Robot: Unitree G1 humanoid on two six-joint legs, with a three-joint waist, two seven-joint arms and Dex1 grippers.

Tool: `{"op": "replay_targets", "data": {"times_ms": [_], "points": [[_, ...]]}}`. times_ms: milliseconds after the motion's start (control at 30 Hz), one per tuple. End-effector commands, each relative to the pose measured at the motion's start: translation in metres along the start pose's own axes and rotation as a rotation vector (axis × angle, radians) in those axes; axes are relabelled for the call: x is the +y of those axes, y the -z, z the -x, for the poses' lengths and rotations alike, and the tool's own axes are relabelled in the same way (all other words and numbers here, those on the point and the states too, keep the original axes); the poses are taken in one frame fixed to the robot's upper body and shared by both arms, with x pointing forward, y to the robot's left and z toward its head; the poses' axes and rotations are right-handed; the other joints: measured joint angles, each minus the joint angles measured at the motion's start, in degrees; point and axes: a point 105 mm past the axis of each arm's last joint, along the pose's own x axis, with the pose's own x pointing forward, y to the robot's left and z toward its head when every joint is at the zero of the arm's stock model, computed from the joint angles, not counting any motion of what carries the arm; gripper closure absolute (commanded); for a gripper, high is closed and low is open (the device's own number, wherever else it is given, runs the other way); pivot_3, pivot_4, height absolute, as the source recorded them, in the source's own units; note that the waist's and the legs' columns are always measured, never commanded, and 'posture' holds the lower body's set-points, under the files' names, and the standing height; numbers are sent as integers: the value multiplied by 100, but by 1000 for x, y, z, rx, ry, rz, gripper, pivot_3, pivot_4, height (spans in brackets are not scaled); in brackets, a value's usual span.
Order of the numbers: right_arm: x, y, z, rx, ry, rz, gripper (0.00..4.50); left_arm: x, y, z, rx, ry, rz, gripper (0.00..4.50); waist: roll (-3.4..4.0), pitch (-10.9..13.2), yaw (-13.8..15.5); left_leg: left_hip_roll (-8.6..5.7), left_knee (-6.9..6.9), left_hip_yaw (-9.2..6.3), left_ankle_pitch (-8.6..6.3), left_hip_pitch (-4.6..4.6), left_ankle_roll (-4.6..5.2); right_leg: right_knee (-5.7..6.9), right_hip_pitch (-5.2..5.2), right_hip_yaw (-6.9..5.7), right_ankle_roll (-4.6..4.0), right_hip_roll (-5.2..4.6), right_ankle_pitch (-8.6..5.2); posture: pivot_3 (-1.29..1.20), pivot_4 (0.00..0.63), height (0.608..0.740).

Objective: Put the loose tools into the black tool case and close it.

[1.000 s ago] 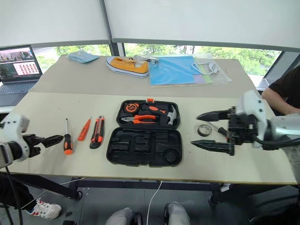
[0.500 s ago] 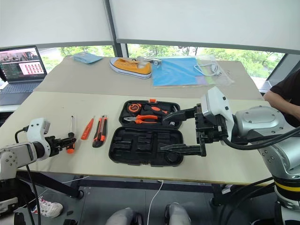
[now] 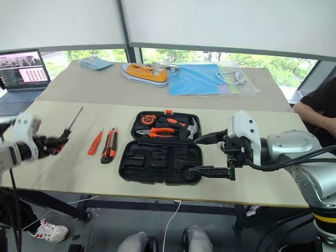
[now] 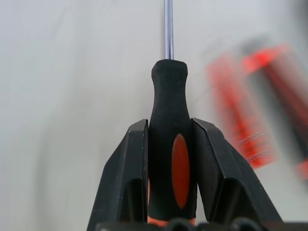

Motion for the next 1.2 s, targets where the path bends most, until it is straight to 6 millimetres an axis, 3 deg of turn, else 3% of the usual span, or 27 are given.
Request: {"op": "replay_targets", "data": {"times_ms": [33,200,367,600,933,1000,1200], "points": [[-2,-6,8,-2,74,68,0,-49,-27,-19,-26,337,-246,3655,0,0,23,-1,1,-1,0,-8,1,-6,-1,-4,-4,-1,1,0,150,718],[4,0,11,8,121,56,0,-109,-33,-63,40,715,-532,3655,0,0,31,-5,33,0,31,-45,57,-8,-4,-26,1,29,-1,0,150,718],[6,3,15,12,181,48,0,-140,-38,-100,66,850,-637,3655,-11,6,-41,4,65,-14,34,-63,69,-7,-4,-30,5,40,-3,0,150,718],[11,6,21,21,230,34,0,-145,-14,-125,194,858,-706,3655,-12,7,-141,21,88,-37,29,-64,82,5,-2,-27,7,48,-3,0,150,718],[11,7,22,13,256,27,0,-148,-10,-133,186,856,-708,3655,-14,8,-86,20,108,-43,6,-76,121,3,0,-31,11,40,-3,0,150,718],[10,6,21,7,255,26,0,-149,-13,-134,169,855,-707,2652,-14,8,-86,18,112,-43,2,-78,128,3,1,-32,17,36,1,0,150,718],[13,8,17,1,236,14,0,-155,-32,-128,120,894,-658,611,-14,8,-77,16,131,-44,-5,-85,142,4,5,-35,32,27,10,0,150,718]]}}
